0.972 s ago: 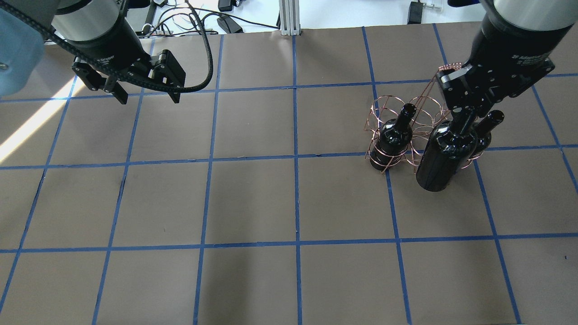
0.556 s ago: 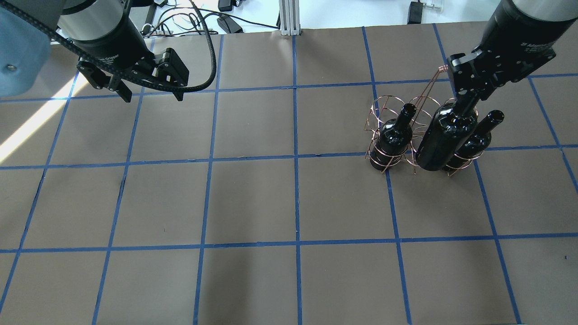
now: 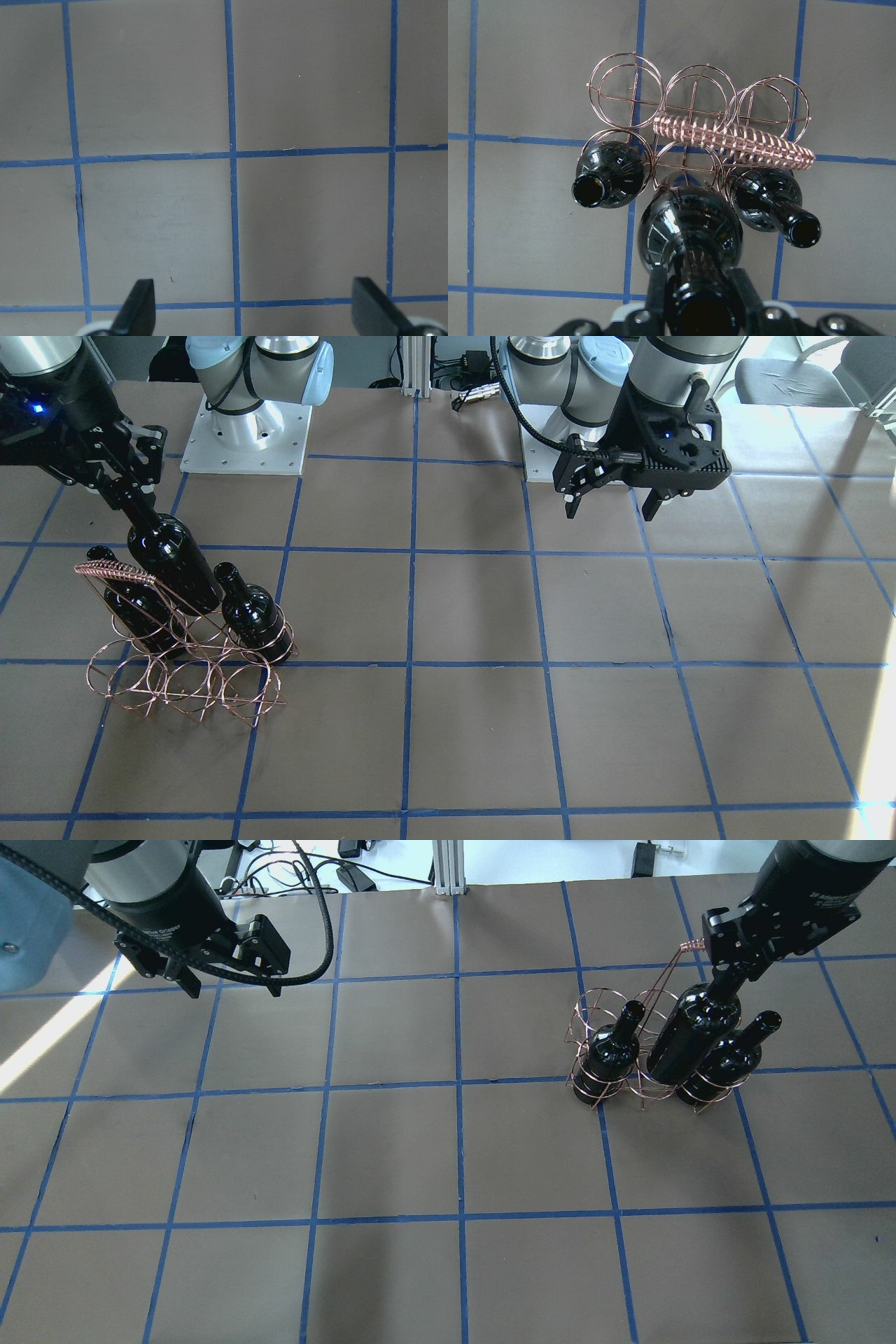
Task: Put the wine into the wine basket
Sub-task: 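Lower the bottle into the empty rack slot beside the others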
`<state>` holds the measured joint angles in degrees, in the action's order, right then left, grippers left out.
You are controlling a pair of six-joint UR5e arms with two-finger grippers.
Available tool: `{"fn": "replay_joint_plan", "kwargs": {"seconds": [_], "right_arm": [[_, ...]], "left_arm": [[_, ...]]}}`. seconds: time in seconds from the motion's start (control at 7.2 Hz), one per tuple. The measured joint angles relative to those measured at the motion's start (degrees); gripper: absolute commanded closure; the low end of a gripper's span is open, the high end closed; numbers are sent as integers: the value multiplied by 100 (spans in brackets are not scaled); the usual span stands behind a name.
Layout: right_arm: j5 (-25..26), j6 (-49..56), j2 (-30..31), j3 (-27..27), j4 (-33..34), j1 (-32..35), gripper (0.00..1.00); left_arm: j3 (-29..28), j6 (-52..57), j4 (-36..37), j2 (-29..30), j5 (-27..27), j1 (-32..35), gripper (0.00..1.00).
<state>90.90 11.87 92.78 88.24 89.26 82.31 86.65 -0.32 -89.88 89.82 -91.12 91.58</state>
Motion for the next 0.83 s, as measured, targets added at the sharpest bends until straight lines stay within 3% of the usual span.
{"fn": "replay_joint_plan", "kwargs": {"seconds": [0.83], "right_arm": [[-2, 8, -245, -9, 239, -20, 97]], "left_arm": [[50, -25, 14, -8, -1, 0, 0]]}}
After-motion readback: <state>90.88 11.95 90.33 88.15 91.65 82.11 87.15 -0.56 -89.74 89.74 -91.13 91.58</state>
